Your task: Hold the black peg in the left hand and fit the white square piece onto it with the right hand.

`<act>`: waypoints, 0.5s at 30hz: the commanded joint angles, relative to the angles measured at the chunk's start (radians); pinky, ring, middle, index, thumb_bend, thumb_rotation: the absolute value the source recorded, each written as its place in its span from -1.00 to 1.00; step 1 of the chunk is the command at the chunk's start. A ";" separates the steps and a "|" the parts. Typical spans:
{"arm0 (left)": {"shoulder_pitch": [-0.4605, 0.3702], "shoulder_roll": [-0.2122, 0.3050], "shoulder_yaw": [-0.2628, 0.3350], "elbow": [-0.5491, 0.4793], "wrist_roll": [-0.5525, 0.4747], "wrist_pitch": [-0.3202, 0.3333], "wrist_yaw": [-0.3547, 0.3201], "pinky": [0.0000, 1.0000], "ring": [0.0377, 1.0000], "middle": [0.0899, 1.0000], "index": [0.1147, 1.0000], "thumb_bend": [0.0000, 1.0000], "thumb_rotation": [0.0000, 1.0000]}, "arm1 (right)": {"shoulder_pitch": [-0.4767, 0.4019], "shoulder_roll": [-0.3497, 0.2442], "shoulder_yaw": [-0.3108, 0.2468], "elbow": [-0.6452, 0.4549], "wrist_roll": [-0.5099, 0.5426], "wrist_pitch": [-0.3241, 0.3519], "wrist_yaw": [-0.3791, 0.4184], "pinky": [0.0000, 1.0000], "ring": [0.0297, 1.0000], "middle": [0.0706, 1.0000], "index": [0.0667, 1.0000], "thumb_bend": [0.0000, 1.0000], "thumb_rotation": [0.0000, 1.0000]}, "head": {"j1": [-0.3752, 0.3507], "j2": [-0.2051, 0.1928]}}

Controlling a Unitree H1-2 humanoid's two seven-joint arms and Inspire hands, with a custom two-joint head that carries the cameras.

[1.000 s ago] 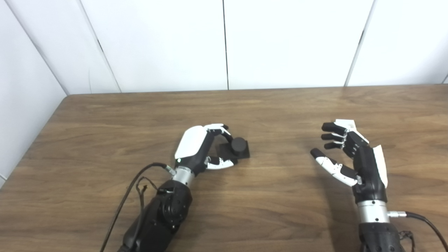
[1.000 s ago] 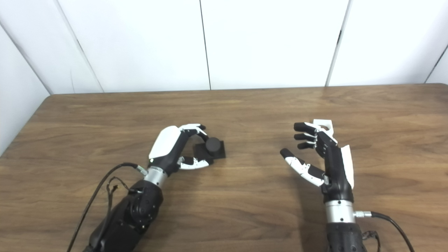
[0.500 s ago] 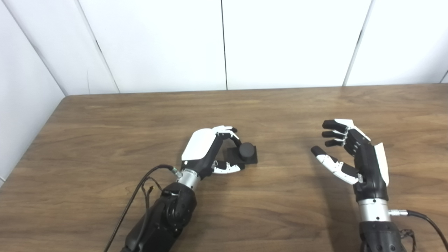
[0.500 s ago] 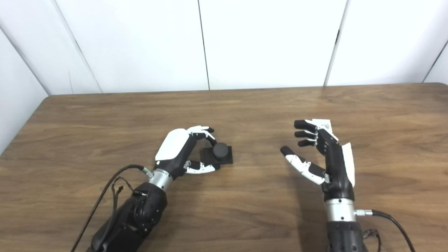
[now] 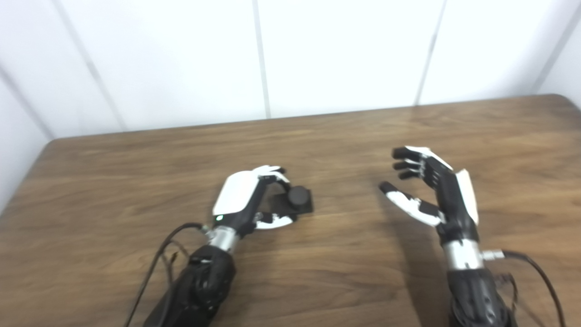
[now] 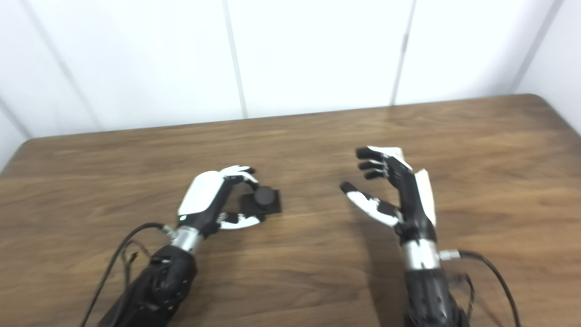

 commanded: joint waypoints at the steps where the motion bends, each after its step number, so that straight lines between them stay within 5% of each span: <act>1: 0.052 0.017 -0.046 0.055 0.031 0.003 -0.099 0.60 0.70 0.61 -0.14 0.02 -0.83 | -0.055 -0.042 -0.018 -0.035 -0.016 0.015 0.009 0.12 0.32 0.41 0.35 0.15 -0.57 | -0.011 -0.012; 8: 0.059 0.013 -0.038 0.043 0.028 0.003 -0.099 0.60 0.70 0.60 -0.14 0.03 -0.84 | -0.136 -0.215 -0.010 -0.025 -0.150 0.064 0.071 0.15 0.35 0.43 0.38 0.19 -0.50 | -0.049 -0.056; 15: 0.058 0.008 -0.038 0.058 0.034 -0.011 -0.089 0.56 0.69 0.59 -0.14 0.03 -0.84 | -0.272 -0.378 0.037 -0.038 -0.184 0.205 0.272 0.31 0.57 0.57 0.43 0.39 -0.77 | -0.046 -0.059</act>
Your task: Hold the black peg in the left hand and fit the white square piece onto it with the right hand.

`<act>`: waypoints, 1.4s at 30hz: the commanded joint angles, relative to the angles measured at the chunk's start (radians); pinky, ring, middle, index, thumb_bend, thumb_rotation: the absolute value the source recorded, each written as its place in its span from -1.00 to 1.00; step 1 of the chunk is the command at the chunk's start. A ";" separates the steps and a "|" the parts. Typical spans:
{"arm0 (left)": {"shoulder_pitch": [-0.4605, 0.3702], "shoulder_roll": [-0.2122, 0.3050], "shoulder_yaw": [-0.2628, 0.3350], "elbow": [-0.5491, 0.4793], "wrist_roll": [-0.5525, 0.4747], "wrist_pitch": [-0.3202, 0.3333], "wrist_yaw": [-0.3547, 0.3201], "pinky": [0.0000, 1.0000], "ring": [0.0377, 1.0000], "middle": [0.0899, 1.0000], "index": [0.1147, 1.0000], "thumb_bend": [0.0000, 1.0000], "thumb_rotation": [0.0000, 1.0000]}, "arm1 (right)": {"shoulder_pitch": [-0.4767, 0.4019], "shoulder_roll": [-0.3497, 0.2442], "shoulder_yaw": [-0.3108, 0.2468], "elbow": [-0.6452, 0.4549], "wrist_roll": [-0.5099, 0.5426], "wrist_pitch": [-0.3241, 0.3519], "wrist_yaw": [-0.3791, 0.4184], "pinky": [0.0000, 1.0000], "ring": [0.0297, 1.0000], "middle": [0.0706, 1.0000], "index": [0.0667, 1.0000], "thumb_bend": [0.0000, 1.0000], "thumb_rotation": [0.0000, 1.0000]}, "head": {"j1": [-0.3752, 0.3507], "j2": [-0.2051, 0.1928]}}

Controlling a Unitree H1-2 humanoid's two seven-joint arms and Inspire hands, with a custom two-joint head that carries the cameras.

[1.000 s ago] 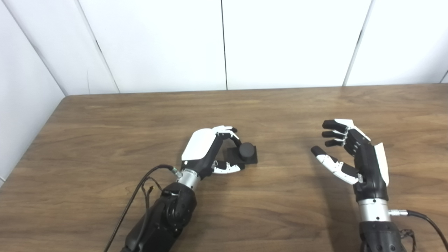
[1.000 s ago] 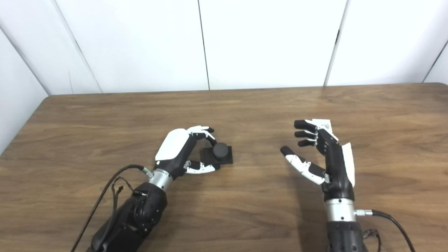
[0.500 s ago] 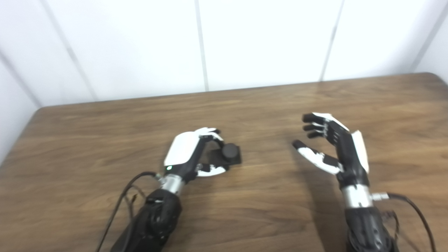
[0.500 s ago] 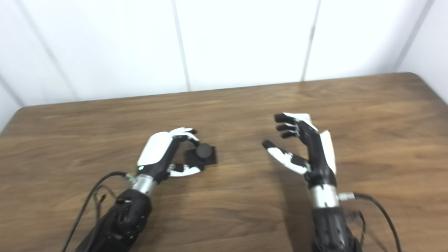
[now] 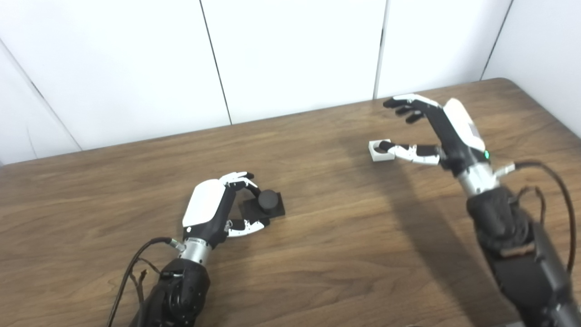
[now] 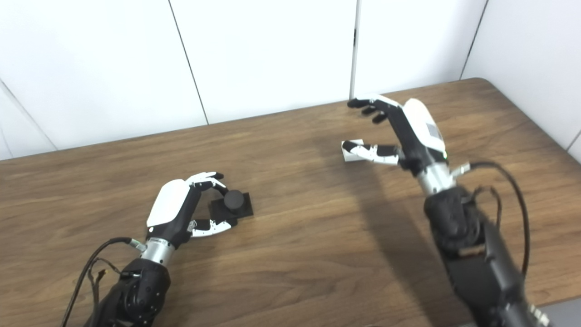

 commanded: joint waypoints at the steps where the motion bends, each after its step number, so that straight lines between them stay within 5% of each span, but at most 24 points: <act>1: 0.053 0.005 -0.047 0.058 0.034 0.008 -0.089 0.57 0.69 0.59 -0.14 0.03 -0.84 | -0.086 -0.044 0.009 -0.030 -0.020 0.042 0.048 0.32 0.59 0.57 0.43 0.44 -0.77 | 0.003 -0.001; 5: 0.056 0.001 -0.045 0.056 0.026 0.011 -0.094 0.60 0.71 0.60 -0.14 0.03 -0.84 | -0.165 -0.100 0.049 0.020 -0.011 0.064 0.139 0.34 0.66 0.64 0.46 0.50 -0.82 | 0.020 -0.001; 10: 0.059 0.001 -0.046 0.068 0.034 -0.002 -0.081 0.55 0.69 0.59 -0.15 0.03 -0.84 | -0.290 -0.183 0.131 0.153 0.045 0.045 0.301 0.70 0.93 0.86 0.60 0.73 -0.73 | 0.024 -0.006; 14: 0.063 0.000 -0.043 0.070 0.037 -0.003 -0.074 0.54 0.68 0.59 -0.15 0.03 -0.85 | -0.372 -0.209 0.185 0.247 0.049 0.036 0.377 0.75 0.98 0.92 0.64 0.82 -0.62 | 0.030 -0.004; 23: 0.067 -0.003 -0.041 0.077 0.039 -0.003 -0.073 0.56 0.69 0.60 -0.15 0.03 -0.85 | -0.480 -0.217 0.266 0.409 0.000 0.025 0.421 0.68 0.96 0.90 0.66 0.86 -0.49 | 0.033 -0.005; 33: 0.070 -0.002 -0.042 0.077 0.041 -0.006 -0.068 0.56 0.69 0.60 -0.15 0.03 -0.84 | -0.490 -0.236 0.332 0.435 -0.076 0.057 0.470 0.96 0.96 0.91 0.69 0.94 -0.31 | 0.040 0.004; 36: 0.070 0.000 -0.042 0.078 0.042 -0.005 -0.067 0.55 0.68 0.59 -0.15 0.03 -0.84 | -0.486 -0.239 0.350 0.444 -0.102 0.053 0.480 0.82 0.95 0.91 0.70 0.98 -0.28 | 0.038 0.006; 42: 0.069 0.006 -0.039 0.066 0.037 0.009 -0.084 0.58 0.70 0.61 -0.15 0.03 -0.84 | -0.470 -0.238 0.366 0.442 -0.138 0.063 0.499 0.90 0.99 0.94 0.72 0.98 -0.30 | 0.040 0.007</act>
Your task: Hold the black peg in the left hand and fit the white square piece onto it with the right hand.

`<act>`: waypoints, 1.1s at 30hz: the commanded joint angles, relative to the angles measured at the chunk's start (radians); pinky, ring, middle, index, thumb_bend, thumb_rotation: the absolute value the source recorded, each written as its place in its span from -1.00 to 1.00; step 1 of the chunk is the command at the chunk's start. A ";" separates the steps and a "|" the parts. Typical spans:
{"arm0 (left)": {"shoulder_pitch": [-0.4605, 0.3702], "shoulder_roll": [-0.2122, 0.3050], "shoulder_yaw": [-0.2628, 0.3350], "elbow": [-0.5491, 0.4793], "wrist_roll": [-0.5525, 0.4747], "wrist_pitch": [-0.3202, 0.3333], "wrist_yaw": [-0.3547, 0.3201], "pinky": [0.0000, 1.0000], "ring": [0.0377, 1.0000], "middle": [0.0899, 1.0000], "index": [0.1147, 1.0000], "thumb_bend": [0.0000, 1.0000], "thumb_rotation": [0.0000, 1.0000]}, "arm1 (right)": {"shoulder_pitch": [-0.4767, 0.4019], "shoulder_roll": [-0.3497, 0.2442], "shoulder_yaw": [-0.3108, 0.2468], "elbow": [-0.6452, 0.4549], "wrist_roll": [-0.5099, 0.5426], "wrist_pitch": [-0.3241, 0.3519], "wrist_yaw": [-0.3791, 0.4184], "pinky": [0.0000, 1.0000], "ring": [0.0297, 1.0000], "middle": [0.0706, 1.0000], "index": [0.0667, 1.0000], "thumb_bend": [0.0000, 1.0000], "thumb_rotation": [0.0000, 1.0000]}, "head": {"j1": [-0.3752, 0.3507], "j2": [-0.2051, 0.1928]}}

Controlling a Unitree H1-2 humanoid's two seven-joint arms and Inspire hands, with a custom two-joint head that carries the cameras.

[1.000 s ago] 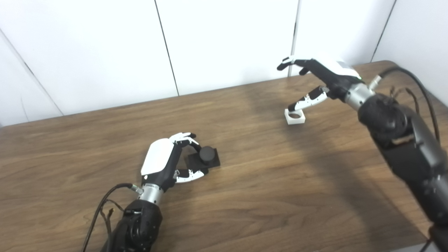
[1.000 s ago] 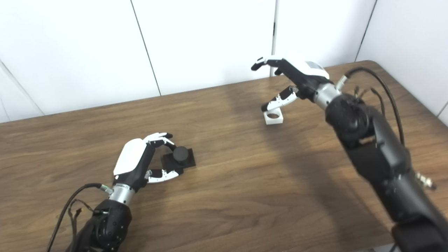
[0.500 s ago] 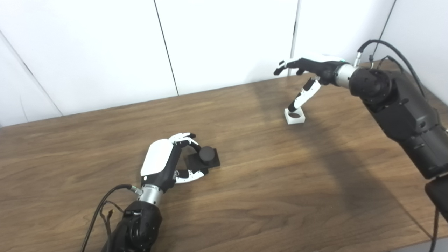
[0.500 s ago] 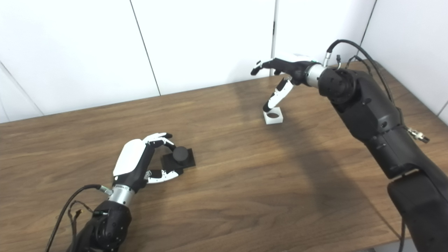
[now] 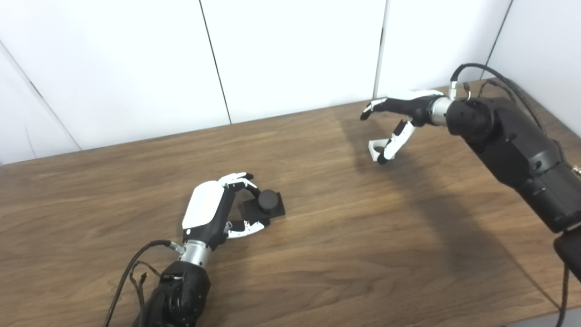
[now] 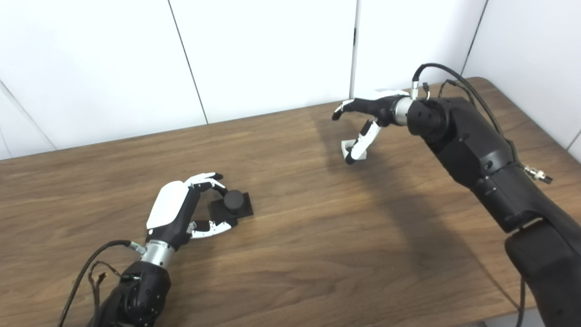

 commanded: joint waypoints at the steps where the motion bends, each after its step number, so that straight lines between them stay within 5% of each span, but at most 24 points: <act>1: 0.060 0.015 -0.046 0.056 0.039 0.024 -0.097 0.57 0.69 0.60 -0.15 0.03 -0.84 | -0.041 -0.031 -0.004 -0.019 -0.023 0.015 0.001 0.92 1.00 0.95 0.72 0.98 -0.30 | 0.001 0.002; 21: 0.066 0.030 -0.034 0.032 0.029 0.023 -0.104 0.57 0.69 0.60 -0.15 0.03 -0.84 | 0.010 -0.039 -0.011 0.030 -0.084 0.021 -0.023 1.00 1.00 0.94 0.69 0.90 -0.35 | 0.008 0.007; 28: 0.073 0.030 -0.029 0.022 0.031 0.033 -0.106 0.60 0.70 0.59 -0.15 0.03 -0.84 | 0.024 -0.035 -0.012 0.074 -0.092 -0.009 -0.092 1.00 0.97 0.88 0.62 0.72 -0.38 | 0.017 0.012; 33: 0.076 0.033 -0.034 0.016 0.045 0.043 -0.103 0.61 0.70 0.60 -0.15 0.03 -0.84 | 0.034 -0.016 -0.015 0.143 -0.096 -0.051 -0.213 0.91 0.87 0.79 0.45 0.53 -0.49 | 0.028 0.017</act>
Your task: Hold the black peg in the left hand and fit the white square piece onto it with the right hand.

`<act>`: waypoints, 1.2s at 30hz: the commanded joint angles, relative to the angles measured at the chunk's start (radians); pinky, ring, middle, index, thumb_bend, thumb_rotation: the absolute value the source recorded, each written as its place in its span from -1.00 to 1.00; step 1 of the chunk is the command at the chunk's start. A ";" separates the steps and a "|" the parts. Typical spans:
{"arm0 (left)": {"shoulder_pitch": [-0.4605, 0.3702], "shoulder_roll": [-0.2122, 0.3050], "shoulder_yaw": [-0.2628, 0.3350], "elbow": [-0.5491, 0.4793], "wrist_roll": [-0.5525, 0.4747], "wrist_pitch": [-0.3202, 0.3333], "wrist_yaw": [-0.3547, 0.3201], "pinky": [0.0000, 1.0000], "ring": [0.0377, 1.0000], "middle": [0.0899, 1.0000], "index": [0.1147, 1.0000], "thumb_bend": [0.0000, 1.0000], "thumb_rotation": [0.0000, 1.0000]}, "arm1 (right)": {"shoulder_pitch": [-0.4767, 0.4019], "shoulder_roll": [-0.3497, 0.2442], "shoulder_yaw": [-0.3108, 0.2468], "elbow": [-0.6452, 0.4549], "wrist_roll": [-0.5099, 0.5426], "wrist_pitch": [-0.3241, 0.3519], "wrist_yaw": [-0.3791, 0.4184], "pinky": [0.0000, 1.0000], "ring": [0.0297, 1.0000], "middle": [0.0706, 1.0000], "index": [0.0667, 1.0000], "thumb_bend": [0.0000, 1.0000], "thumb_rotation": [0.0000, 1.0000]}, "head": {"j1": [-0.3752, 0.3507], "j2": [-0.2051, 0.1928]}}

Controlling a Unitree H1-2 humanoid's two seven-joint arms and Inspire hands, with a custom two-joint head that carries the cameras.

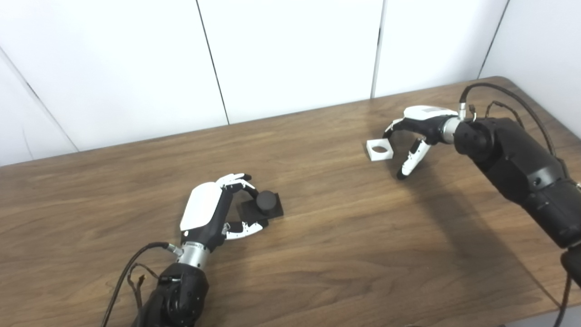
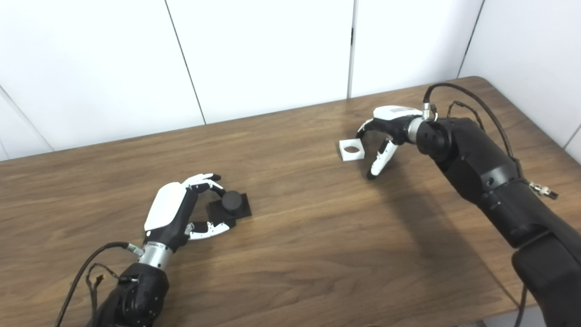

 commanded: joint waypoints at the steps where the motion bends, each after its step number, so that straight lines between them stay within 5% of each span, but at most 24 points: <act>1: 0.063 0.028 -0.040 0.032 0.046 0.035 -0.102 0.61 0.70 0.59 -0.15 0.03 -0.84 | -0.029 -0.006 -0.021 0.019 -0.012 -0.028 -0.078 0.90 0.86 0.77 0.41 0.51 -0.48 | -0.001 0.003; 16: 0.063 0.026 -0.039 0.033 0.041 0.045 -0.102 0.63 0.71 0.60 -0.15 0.03 -0.84 | -0.059 0.090 0.004 0.072 -0.030 0.036 -0.146 0.85 0.82 0.72 0.34 0.51 -0.37 | 0.004 0.009; 36: 0.059 0.020 -0.036 0.043 0.045 0.036 -0.082 0.60 0.68 0.58 -0.15 0.03 -0.84 | -0.064 0.098 0.026 0.075 -0.033 0.069 -0.105 0.87 0.86 0.79 0.57 0.71 -0.33 | 0.013 0.018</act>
